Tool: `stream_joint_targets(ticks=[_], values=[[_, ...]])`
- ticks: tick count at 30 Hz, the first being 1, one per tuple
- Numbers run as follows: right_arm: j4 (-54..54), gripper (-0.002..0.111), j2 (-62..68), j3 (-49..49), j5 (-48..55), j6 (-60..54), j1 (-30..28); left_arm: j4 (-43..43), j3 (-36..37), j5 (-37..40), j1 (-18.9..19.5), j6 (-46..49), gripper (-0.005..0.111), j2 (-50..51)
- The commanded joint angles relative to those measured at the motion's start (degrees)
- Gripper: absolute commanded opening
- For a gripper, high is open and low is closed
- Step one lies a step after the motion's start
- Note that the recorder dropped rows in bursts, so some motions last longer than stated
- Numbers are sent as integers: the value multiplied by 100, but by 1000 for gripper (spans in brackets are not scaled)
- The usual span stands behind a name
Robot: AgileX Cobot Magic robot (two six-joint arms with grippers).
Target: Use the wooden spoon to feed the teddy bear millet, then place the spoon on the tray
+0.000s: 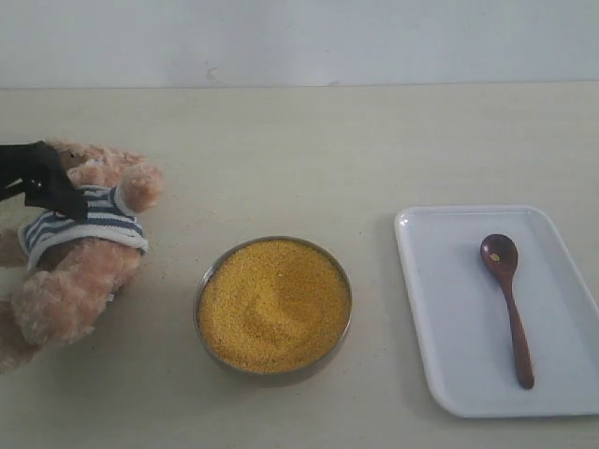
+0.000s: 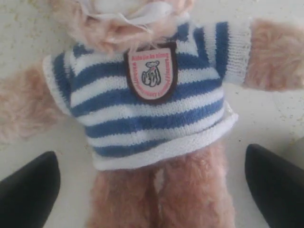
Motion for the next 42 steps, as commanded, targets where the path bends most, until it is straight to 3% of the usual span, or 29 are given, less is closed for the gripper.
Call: stream_joint_targets(ticks=[1, 18, 20, 23, 26, 35, 42], values=[[-23, 1, -24, 26, -42, 26, -16, -25, 24, -207, -181, 101, 100, 415], [-23, 1, -24, 26, -42, 44, -16, -39, 24, -578, -664, 132, 97, 1469], [-23, 1, -24, 26, -42, 44, -16, -11, 24, -592, -664, 115, 88, 1544], [-23, 1, -24, 26, -42, 44, -16, -1, 24, -621, -664, 115, 57, 1588], [-23, 1, -24, 26, -42, 44, -16, -1, 24, -523, -664, 244, 7, 1575], [-23, 1, -24, 26, -42, 44, -16, 623, 24, 27, -686, 890, 4, 765], [-23, 1, -24, 26, -42, 44, -16, 1833, 65, 231, -1236, 1462, 4, -13]])
